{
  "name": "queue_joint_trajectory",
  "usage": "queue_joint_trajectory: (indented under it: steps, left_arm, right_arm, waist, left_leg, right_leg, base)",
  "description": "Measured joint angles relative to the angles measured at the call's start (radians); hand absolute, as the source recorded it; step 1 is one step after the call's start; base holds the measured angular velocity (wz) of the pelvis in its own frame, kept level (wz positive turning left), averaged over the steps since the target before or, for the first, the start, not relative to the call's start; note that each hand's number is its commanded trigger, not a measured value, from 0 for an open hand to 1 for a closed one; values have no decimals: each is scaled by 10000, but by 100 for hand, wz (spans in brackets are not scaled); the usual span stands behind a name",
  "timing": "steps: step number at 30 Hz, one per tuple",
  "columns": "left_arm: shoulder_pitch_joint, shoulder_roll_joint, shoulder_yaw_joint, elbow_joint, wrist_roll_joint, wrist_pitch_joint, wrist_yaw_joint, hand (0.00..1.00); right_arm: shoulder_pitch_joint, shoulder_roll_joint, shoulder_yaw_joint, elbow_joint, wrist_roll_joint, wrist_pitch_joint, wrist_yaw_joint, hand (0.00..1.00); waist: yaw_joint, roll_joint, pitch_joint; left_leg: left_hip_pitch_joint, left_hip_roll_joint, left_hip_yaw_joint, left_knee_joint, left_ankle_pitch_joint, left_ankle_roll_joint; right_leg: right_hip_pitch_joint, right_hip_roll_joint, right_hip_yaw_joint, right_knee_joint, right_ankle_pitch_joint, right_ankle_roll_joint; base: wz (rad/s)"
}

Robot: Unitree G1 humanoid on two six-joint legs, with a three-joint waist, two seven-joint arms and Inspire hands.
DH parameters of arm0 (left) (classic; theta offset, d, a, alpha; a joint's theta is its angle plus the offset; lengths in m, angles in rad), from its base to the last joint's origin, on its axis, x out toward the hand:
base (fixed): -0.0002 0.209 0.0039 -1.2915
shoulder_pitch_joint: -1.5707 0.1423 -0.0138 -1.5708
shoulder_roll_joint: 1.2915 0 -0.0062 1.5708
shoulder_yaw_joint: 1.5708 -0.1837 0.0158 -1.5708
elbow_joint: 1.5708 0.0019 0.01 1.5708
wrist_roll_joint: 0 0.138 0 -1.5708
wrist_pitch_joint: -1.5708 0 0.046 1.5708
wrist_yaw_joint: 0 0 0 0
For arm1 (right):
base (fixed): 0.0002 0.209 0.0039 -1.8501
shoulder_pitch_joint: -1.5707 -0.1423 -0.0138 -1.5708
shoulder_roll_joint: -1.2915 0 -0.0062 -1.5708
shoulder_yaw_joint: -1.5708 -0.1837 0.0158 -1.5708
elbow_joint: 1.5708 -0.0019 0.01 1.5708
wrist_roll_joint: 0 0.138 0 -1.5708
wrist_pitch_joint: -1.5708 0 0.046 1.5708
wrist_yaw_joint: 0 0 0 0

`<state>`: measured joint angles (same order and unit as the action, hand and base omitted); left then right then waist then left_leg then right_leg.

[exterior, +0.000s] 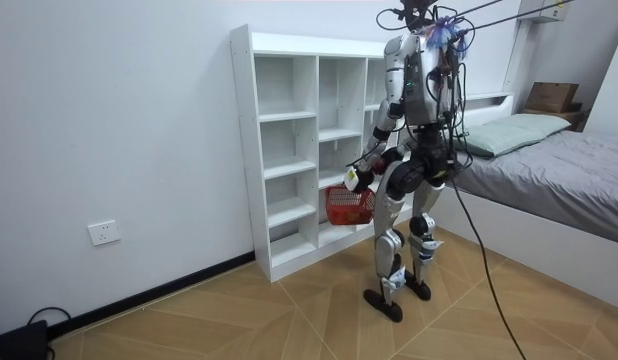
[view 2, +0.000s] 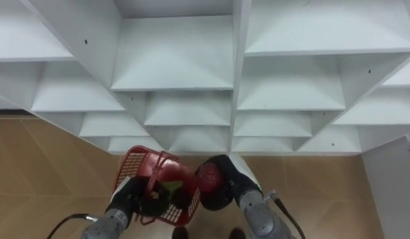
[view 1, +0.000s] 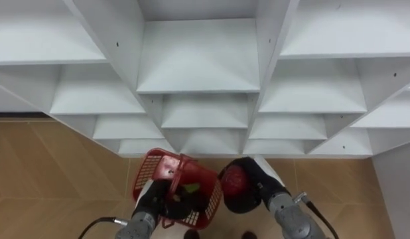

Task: Collect fruits from the closet

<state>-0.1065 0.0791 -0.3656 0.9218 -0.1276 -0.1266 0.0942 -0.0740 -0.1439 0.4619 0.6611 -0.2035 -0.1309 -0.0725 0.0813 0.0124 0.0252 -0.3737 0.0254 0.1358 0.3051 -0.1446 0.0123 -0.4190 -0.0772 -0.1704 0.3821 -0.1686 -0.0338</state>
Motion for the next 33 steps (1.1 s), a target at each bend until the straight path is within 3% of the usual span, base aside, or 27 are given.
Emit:
queue_joint_trajectory:
  steps: [21,33]
  left_arm:
    - [-111,-137,-724,-60,-381,-139,-1035,100]
    - [-92,-226,-998,-123,-371,-138,-1078,100]
  right_arm:
    - [-428,229,462,1205,15,-16,-4,100]
    - [-457,267,448,1212,16,-1,-20,100]
  waist:
    - [42,54,45]
    - [29,32,58]
  left_leg:
    - [-40,-15,6,40,-2,-10]
    - [-257,-14,-90,272,-3,-7]
  right_leg:
    - [10,67,31,-20,15,-20]
    - [-76,56,-53,9,21,-23]
  base:
    - [0]
    - [2]
